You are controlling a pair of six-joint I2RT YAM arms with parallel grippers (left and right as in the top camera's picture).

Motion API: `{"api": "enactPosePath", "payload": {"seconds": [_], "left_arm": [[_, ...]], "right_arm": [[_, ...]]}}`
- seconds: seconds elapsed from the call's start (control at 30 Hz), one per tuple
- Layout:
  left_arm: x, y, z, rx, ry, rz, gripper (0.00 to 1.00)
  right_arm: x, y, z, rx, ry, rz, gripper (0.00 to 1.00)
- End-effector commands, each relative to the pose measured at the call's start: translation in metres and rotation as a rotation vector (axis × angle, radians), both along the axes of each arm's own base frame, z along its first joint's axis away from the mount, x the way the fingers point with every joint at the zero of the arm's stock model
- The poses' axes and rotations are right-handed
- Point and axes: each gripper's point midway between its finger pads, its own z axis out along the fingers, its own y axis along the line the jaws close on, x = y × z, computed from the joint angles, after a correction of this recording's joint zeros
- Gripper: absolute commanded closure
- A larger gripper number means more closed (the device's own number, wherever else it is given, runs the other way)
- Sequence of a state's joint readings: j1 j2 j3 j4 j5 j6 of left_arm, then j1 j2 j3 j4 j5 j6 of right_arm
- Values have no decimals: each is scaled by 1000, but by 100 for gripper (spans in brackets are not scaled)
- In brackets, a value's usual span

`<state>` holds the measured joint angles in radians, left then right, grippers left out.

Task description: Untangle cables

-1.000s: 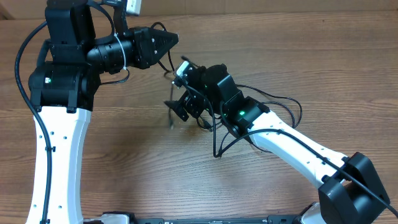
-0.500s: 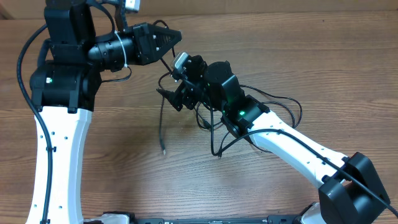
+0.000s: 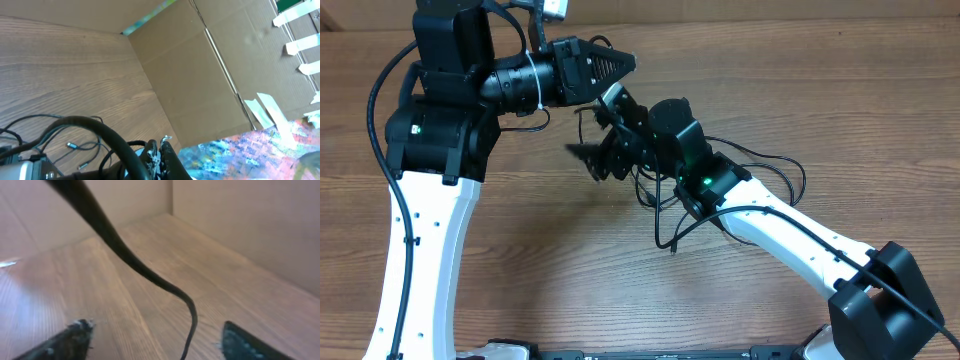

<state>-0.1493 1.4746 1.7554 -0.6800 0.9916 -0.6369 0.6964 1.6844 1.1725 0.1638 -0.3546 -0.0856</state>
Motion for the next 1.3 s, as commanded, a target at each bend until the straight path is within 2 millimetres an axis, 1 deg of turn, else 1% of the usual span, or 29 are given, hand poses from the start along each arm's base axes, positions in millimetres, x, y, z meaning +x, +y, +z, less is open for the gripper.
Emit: {"api": "enactPosePath", "payload": {"seconds": [0.0, 0.07, 0.13, 0.2, 0.23, 0.3, 0.37, 0.43, 0.6, 0.67, 0.73, 0.87, 0.93, 1.03, 1.17, 1.27], "left_arm": [[-4, 0, 13, -9, -26, 10, 96], [-4, 0, 13, -15, -12, 13, 96], [-5, 0, 13, -32, 26, 16, 96], [-5, -1, 13, -55, 80, 26, 96], [-5, 0, 13, -64, 102, 33, 96], [-2, 1, 12, -75, 138, 58, 96], [4, 5, 10, -72, 155, 107, 96], [14, 10, 6, -76, 195, 183, 96], [39, 32, -3, -127, 339, 421, 96], [46, 39, -5, -152, 380, 496, 96], [49, 43, -6, -178, 418, 539, 96], [49, 41, -6, -214, 472, 553, 96], [47, 39, -7, -226, 494, 551, 96], [43, 30, -7, -238, 524, 530, 96], [37, 18, -6, -253, 564, 500, 96], [33, 12, -5, -253, 573, 470, 96]], "right_arm": [[-9, 7, -1, 20, 29, 55, 13], [-7, 6, -1, 17, 26, 43, 13], [1, 2, -2, 6, 16, -8, 11], [11, -4, -2, -7, 0, -74, 6], [15, -7, -2, -11, -6, -98, 0], [21, -11, -3, -19, -15, -139, 0], [28, -18, -7, -42, -13, -196, 0], [33, -25, -12, -42, 25, -257, 0], [30, -27, -21, -4, 149, -291, 0], [29, -28, -25, 12, 203, -308, 0], [26, -25, -24, 24, 218, -288, 0], [27, -22, -16, 49, 195, -277, 0], [29, -20, -11, 49, 152, -266, 0], [32, -19, -4, 35, 73, -250, 0], [40, -22, -1, 25, 13, -277, 1], [41, -20, -2, 29, 10, -276, 14]]}}
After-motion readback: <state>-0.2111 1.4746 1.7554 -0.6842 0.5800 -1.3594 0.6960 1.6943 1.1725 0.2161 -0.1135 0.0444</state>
